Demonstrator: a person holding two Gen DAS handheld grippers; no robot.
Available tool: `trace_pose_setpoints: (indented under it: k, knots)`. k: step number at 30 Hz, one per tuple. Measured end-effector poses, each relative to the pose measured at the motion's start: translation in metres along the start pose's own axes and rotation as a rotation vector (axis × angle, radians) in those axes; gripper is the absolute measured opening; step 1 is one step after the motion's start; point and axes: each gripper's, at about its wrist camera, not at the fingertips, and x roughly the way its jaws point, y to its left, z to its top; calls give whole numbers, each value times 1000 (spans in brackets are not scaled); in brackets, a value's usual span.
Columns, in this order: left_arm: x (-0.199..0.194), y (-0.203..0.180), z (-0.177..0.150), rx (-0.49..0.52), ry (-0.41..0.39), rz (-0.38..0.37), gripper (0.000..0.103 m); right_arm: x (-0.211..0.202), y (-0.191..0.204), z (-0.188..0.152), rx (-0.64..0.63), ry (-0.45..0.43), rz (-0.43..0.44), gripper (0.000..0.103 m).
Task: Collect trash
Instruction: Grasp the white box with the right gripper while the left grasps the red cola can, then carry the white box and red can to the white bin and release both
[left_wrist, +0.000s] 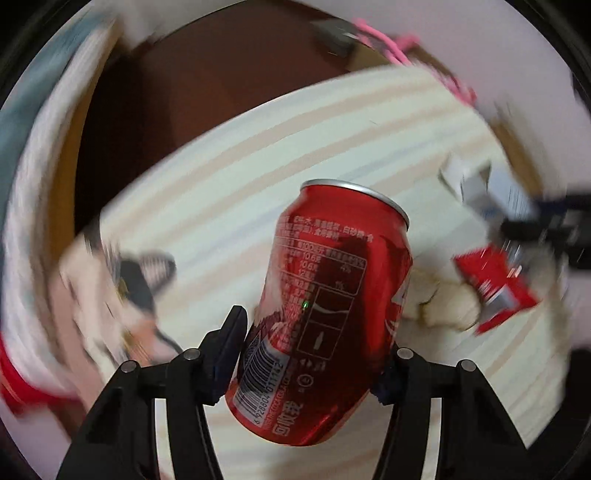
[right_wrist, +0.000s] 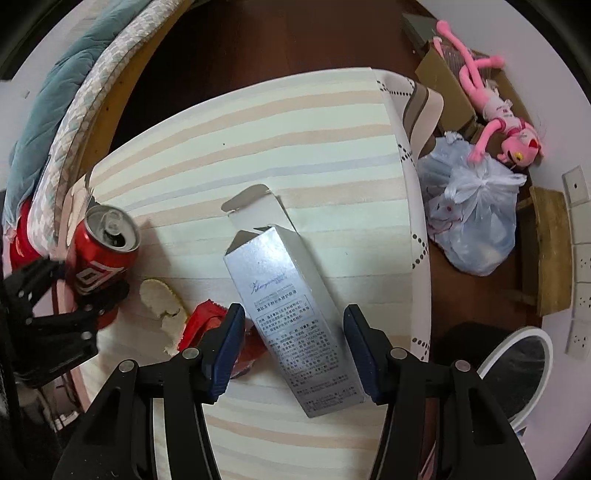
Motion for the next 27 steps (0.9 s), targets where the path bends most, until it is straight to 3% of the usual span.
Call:
trace_pose_setpoints:
  k: [8,14,27]
  knots:
    - [-9,-5,-25,-99,-97,57,48,9,12,-4,-50,-4,-109,47]
    - [-28,-9,-51,-191,-166,152,47,-1,12,-18,-46,-49,-120,45]
    - [-102,-31,-95,-311,-309,150,47,-80,24,-97,29,-206,45,43]
